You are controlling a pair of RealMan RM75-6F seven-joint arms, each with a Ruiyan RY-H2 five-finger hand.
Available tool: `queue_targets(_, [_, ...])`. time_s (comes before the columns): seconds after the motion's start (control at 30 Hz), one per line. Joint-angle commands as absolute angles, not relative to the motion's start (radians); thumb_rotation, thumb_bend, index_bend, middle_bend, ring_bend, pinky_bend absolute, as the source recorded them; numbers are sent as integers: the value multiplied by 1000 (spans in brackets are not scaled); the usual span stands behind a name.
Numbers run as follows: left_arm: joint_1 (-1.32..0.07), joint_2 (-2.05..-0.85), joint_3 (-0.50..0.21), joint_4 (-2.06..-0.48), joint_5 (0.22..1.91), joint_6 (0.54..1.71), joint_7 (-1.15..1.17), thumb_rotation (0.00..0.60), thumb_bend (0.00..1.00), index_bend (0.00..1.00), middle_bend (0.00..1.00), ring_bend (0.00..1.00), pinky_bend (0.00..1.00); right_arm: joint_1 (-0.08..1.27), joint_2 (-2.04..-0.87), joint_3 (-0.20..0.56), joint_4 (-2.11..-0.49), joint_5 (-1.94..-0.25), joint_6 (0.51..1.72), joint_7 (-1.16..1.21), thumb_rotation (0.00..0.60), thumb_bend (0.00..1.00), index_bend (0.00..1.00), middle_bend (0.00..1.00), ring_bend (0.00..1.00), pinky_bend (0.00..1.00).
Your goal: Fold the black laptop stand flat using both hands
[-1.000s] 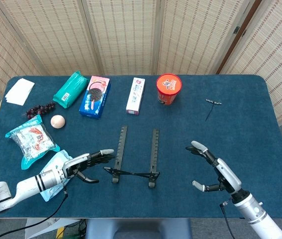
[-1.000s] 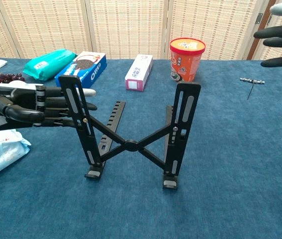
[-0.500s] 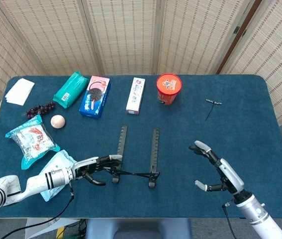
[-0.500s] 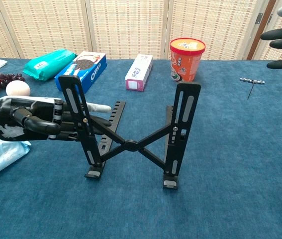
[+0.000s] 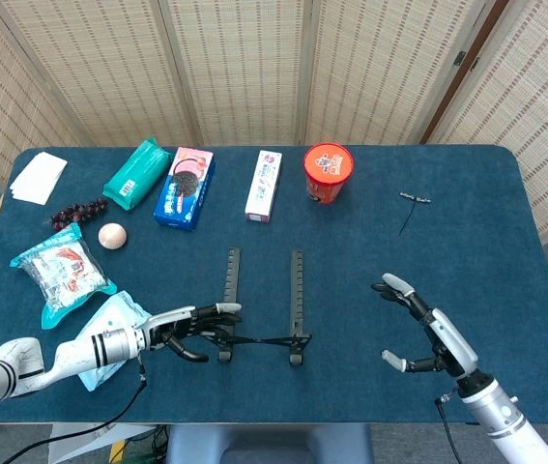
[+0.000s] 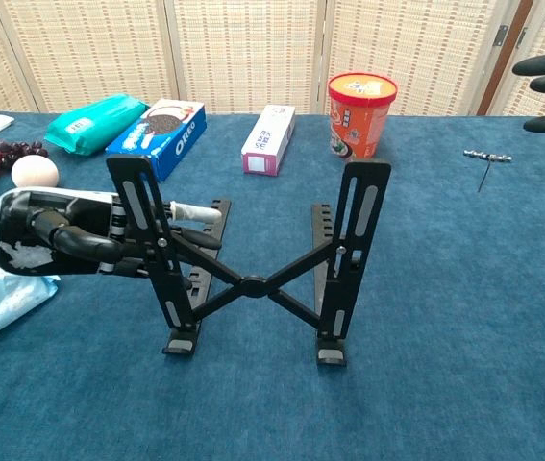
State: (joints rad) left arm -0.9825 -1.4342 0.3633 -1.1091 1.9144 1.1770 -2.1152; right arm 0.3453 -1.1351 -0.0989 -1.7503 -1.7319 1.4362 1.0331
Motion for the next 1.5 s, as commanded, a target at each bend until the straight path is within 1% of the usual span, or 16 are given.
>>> queue_targets(0.03, [-974,-1421,351,-1125,1884,1199,-2116,600,178,39,116,68,122,349,-1131,-100,-1749,-1734,1424,1022,600,169,0,157,0,138])
queue_targets(0.23, [-953,-1368,346,-1176,1847,1216,-2037,600,179,39,116,68,122,373,-1114,-99,-1772,-1718,1347,905,600,168,0,132,0,138])
queue_targets(0.4, [-919,-1292,338,-1261,1799,1229,-1940,600,177,39,116,67,122,412,-1120,-86,-1804,-1708,1266,803,600,167,0,129,0,138])
queue_targets(0.53, [-884,-1236,329,-1329,1764,1243,-1834,600,178,39,116,67,121,446,-1137,-75,-1825,-1689,1192,725,600,163,0,118,0,138])
queue_targets(0.67, [-846,-1184,313,-1403,1727,1252,-1717,600,178,39,116,67,121,486,-1161,-57,-1845,-1657,1116,670,600,132,0,112,0,138])
queue_targets(0.83, [-806,-1139,284,-1475,1693,1268,-1613,600,178,39,116,67,108,526,-1210,-13,-1861,-1585,1045,562,600,101,0,105,0,138])
queue_targets(0.97, [-780,-1118,259,-1506,1675,1281,-1559,600,179,39,116,66,98,548,-1272,18,-1851,-1528,1013,466,600,101,0,104,0,138])
queue_targets(1.23, [-744,-1099,231,-1524,1681,1281,-1535,600,177,39,116,66,91,590,-1365,68,-1837,-1446,964,384,600,114,0,104,0,138])
queue_targets(1.4, [-726,-1096,216,-1523,1683,1278,-1516,600,178,39,116,66,87,589,-1415,96,-1819,-1384,986,289,600,148,0,104,0,138])
queue_targets(1.5, [-717,-1092,205,-1525,1680,1274,-1502,600,179,39,116,66,86,584,-1445,122,-1809,-1319,1010,223,600,162,0,104,0,138])
